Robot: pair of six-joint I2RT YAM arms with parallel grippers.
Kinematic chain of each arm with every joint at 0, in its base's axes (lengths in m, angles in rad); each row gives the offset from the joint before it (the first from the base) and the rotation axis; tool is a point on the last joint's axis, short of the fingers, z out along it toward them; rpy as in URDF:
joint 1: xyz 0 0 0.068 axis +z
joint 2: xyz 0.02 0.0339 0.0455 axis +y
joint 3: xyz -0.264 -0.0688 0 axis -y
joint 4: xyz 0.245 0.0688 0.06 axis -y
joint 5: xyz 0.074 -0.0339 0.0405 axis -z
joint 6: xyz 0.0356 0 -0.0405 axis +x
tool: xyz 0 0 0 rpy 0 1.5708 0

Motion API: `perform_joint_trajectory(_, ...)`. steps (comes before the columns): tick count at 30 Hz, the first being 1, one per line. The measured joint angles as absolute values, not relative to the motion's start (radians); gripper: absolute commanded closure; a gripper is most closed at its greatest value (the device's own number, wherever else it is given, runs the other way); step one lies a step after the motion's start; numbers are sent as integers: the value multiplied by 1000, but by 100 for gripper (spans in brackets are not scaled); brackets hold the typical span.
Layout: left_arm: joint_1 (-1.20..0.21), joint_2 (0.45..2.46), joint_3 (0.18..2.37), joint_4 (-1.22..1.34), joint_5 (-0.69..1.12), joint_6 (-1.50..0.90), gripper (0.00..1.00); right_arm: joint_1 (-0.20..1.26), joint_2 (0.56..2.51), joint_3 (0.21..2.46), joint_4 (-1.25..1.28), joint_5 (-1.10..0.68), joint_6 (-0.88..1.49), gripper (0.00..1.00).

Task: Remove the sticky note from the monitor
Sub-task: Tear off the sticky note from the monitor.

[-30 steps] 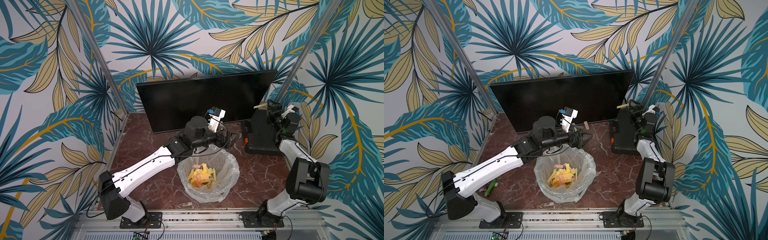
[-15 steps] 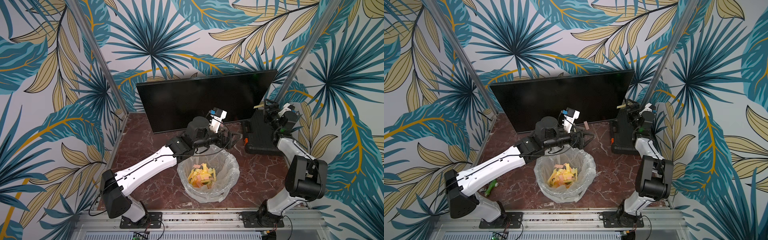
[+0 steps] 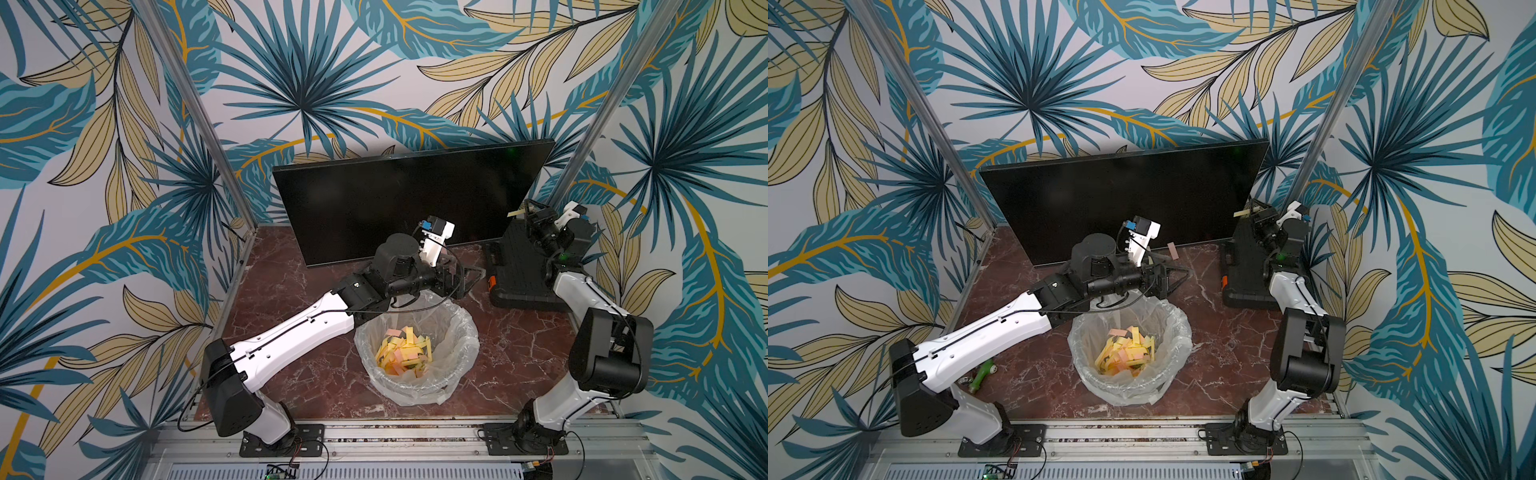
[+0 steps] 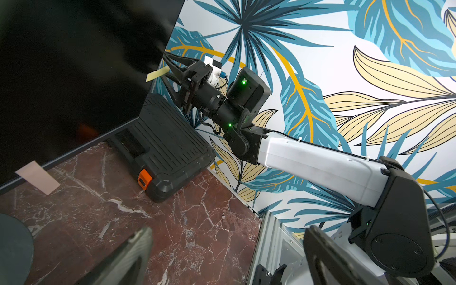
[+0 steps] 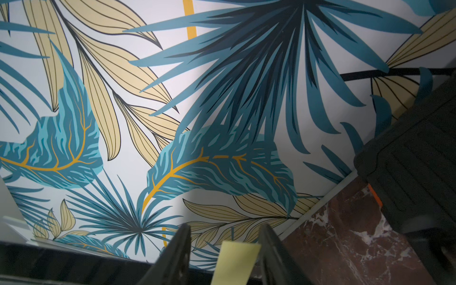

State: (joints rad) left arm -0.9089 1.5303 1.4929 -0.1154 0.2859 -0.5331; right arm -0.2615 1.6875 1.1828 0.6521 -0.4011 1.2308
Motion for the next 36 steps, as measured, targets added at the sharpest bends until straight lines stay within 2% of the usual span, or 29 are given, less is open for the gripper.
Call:
perform_joint_trajectory(5,-909,1531,1493,-116,286,-532,0,-262,1687,1173,656,-405,1230,97)
perform_joint_trajectory(6,-909,1530,1493,-116,285,-532,0,-262,1687,1171,654,-405,1229,100)
perform_joint_trajectory(14,-916,1530,1493,-116,284,-530,0,-262,1667,1136,654,-408,1227,100)
perform_joint_trajectory(22,-920,1530,1493,-120,275,-522,0,-261,1526,989,659,-390,1227,100)
perform_joint_trajectory(30,-924,1493,1486,-160,228,-494,0,-258,1287,744,665,-374,1239,100)
perform_joint_trajectory(36,-924,1386,1464,-235,144,-455,0,-195,1009,643,533,-371,1225,100)
